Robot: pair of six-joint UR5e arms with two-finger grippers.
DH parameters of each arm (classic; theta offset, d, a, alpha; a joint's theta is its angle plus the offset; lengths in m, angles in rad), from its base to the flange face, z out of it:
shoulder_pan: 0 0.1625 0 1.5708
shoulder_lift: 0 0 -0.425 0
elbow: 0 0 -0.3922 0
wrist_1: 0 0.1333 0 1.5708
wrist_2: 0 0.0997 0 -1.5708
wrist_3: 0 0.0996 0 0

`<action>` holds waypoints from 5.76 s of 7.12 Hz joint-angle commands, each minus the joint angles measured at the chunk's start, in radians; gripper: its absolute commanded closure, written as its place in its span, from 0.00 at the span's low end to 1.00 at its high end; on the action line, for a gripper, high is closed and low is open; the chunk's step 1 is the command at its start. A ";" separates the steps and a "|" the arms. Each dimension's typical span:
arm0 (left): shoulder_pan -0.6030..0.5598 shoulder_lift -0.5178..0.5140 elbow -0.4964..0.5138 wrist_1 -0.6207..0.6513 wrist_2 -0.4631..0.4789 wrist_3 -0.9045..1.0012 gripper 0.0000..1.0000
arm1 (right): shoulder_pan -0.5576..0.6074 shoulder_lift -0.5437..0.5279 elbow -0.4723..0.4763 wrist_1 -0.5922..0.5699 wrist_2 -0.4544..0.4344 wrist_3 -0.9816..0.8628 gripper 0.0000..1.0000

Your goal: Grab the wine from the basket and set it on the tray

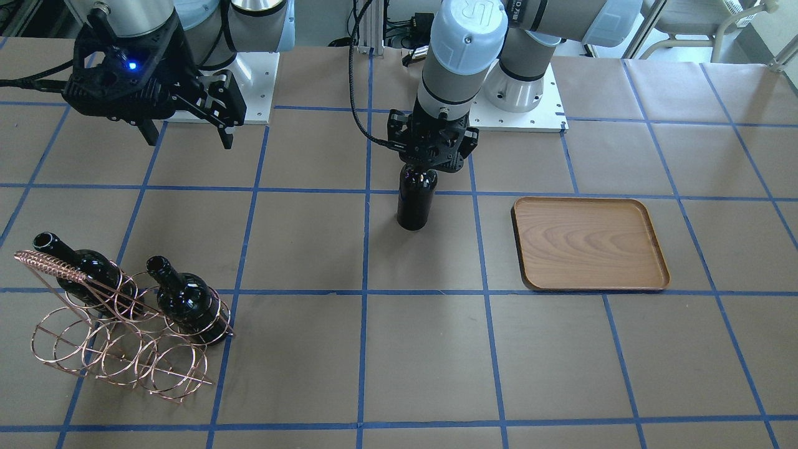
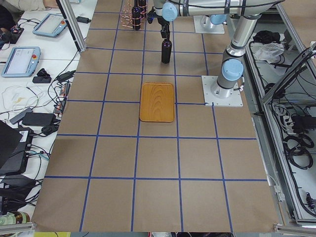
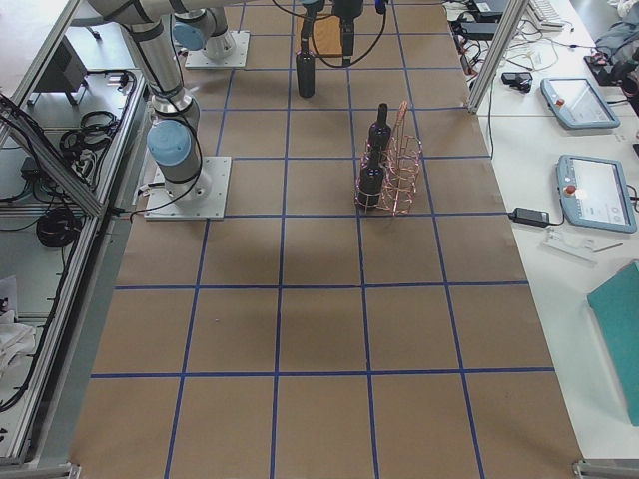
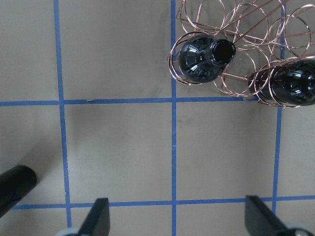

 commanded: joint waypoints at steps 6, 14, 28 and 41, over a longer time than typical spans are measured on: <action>0.000 -0.001 0.003 -0.008 0.001 0.001 0.91 | 0.001 -0.011 0.003 0.004 -0.002 0.012 0.00; 0.390 0.025 0.202 -0.108 0.171 0.238 1.00 | 0.001 -0.011 0.003 0.006 -0.002 0.014 0.00; 0.689 -0.001 0.044 -0.016 0.219 0.530 0.19 | 0.001 -0.011 0.003 0.024 -0.002 0.015 0.00; 0.219 0.161 0.250 -0.238 0.125 0.061 0.00 | 0.001 -0.011 0.003 0.026 -0.002 0.015 0.00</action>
